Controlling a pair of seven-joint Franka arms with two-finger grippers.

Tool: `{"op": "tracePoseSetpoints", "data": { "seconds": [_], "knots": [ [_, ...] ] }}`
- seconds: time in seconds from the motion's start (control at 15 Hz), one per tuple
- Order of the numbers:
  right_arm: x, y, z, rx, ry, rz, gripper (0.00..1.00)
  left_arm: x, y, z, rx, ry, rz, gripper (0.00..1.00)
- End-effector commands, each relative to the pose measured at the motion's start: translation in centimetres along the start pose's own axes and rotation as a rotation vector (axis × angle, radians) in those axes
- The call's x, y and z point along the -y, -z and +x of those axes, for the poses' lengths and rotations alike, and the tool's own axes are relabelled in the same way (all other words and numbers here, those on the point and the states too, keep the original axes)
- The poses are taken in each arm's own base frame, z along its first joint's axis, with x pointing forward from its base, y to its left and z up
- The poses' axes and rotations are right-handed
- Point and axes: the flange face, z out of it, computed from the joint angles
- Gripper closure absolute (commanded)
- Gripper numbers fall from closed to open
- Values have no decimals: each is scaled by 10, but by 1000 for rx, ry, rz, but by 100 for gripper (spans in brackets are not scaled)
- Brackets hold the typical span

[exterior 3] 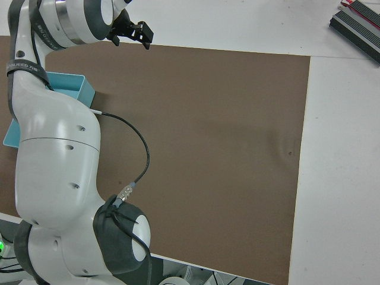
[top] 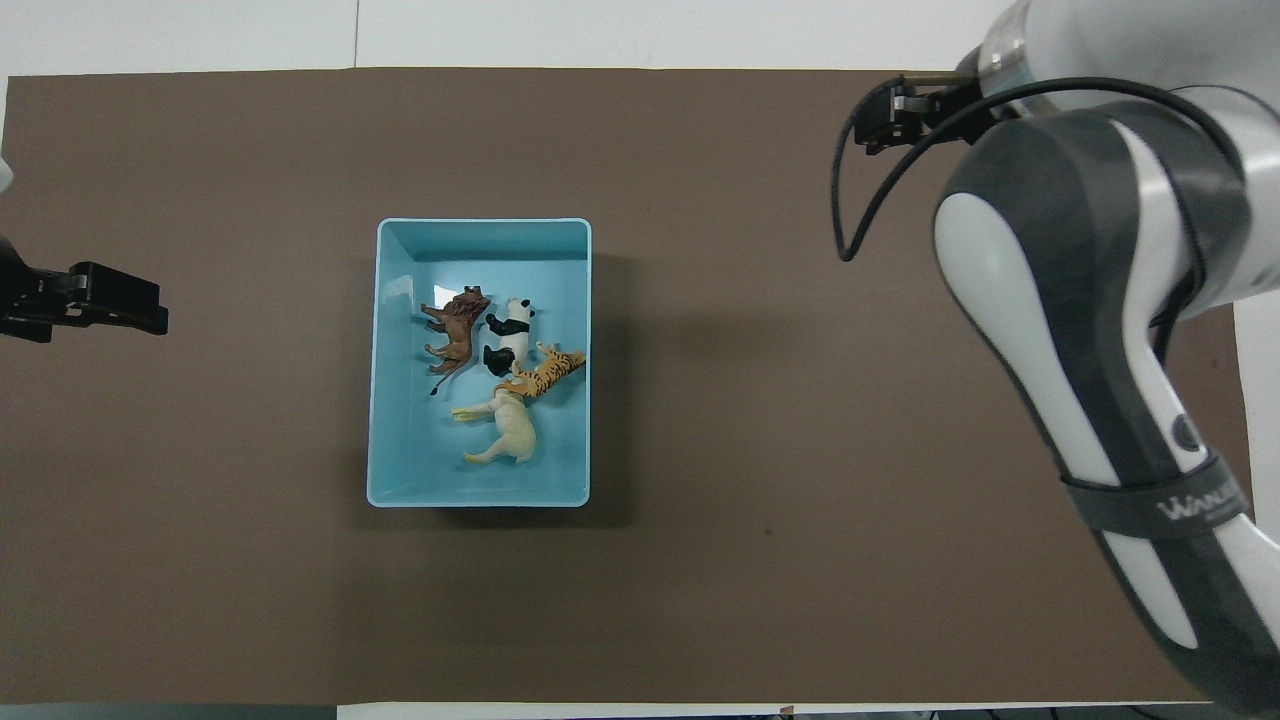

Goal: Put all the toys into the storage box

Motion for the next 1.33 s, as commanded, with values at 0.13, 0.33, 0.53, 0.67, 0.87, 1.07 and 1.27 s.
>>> {"op": "tracePoseSetpoints", "data": {
  "seconds": [0.13,0.33,0.53,0.67,0.87,1.07,1.27],
  "knots": [
    [-94,13,-45,176,28,-7,0,2,1,-4,-1,-3,-14,0],
    [-115,8,-78,157,2,-4,0,4,1,-4,-1,0,-14,0],
    [-114,18,-92,148,18,-33,0,6,1,-4,-1,3,-14,0],
    [-113,31,-94,129,25,-46,0,6,1,-4,-1,5,-14,0],
    [-109,38,-94,113,25,-45,0,6,1,-4,-1,5,-14,0],
    [-109,38,-94,115,18,-41,0,6,1,-4,-1,3,-14,0],
    [-109,38,-95,115,18,-40,0,6,1,-4,-1,6,-14,0]
  ]
}}
